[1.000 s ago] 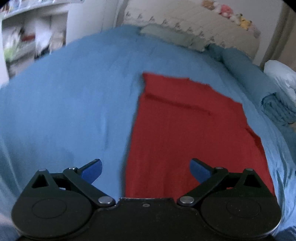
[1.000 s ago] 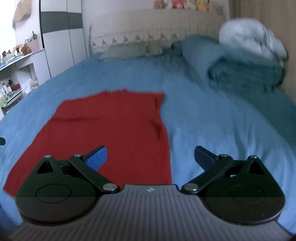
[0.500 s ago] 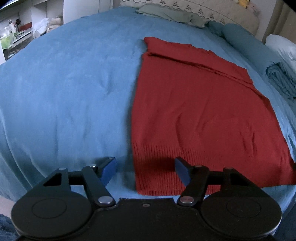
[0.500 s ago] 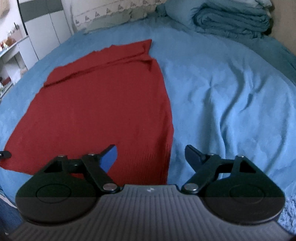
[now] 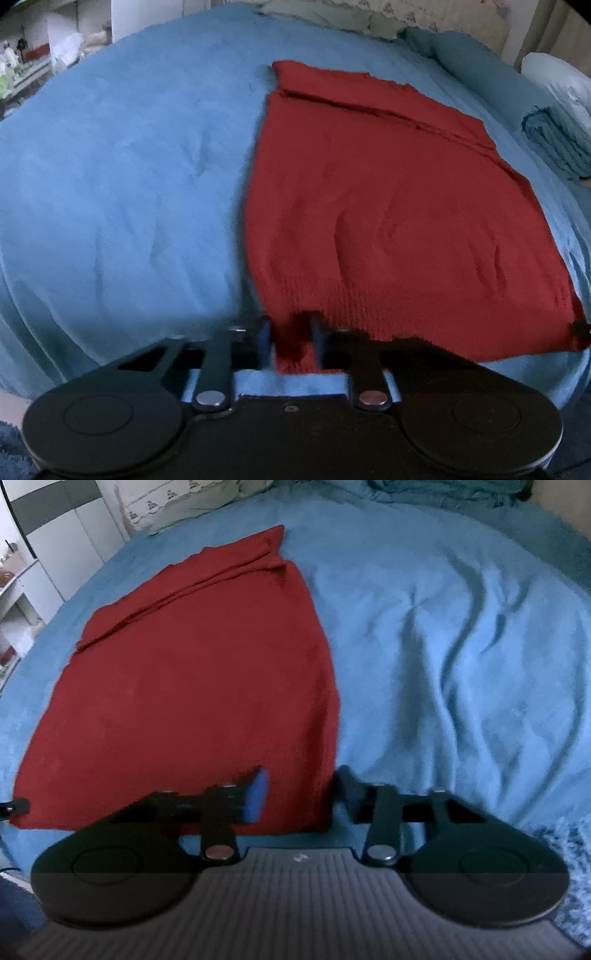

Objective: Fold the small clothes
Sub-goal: 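Grasp the sweater hem with both tools and lift it toward the collar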

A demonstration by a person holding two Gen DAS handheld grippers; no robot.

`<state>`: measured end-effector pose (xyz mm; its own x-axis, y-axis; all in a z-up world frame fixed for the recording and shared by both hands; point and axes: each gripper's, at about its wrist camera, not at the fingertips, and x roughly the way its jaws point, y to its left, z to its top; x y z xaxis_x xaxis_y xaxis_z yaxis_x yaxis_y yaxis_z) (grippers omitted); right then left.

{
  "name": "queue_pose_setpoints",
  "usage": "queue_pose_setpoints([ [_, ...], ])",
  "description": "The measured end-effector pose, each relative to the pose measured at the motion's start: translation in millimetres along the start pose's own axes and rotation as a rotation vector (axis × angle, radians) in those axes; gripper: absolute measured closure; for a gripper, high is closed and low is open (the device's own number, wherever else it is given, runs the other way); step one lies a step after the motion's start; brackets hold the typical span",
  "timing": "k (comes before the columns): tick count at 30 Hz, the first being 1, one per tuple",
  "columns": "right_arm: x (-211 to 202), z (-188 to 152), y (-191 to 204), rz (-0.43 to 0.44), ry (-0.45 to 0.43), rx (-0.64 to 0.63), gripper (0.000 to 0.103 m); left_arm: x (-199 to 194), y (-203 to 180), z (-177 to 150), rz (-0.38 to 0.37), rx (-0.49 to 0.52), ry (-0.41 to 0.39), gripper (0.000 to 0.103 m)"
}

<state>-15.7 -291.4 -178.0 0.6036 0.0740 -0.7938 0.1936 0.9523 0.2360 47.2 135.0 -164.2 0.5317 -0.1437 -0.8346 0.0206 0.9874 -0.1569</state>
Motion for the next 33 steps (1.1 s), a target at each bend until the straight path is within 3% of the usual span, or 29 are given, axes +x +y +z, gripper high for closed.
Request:
queue_pose_setpoints([
  [2,1,0,-1,0.011,0.015,0.006,0.066,-1,-1,2,0.005,0.01,0.018,0.095],
  [4,1,1,-3,0.024,0.023,0.02,0.077,-1,-3,4,0.011,0.022,0.027,0.097],
  [6,0,2,-6,0.04,0.025,0.043,0.081,-2,-2,5,0.011,0.002,0.031,0.098],
  [11,-14,10,-1,0.07,-0.018,0.046,0.082,-17,3,15,-0.013,-0.057,-0.003,0.098],
  [14,-32,29,6,0.103,-0.08,0.035,0.082,-36,9,34,-0.084,-0.125,-0.054,0.099],
  [19,-54,89,18,0.181,-0.184,0.029,0.083,-61,7,105,-0.185,-0.178,-0.195,0.099],
  [24,-43,184,32,0.23,-0.263,0.035,0.083,-50,-8,211,-0.179,-0.152,-0.315,0.099],
  [27,-19,250,41,0.246,-0.292,0.048,0.083,-22,-18,272,-0.156,-0.157,-0.338,0.099],
  [30,22,309,52,0.209,-0.304,0.029,0.083,27,-29,329,-0.12,-0.148,-0.338,0.099],
  [33,76,354,63,0.172,-0.301,0.007,0.083,85,-36,365,-0.077,-0.145,-0.312,0.099],
])
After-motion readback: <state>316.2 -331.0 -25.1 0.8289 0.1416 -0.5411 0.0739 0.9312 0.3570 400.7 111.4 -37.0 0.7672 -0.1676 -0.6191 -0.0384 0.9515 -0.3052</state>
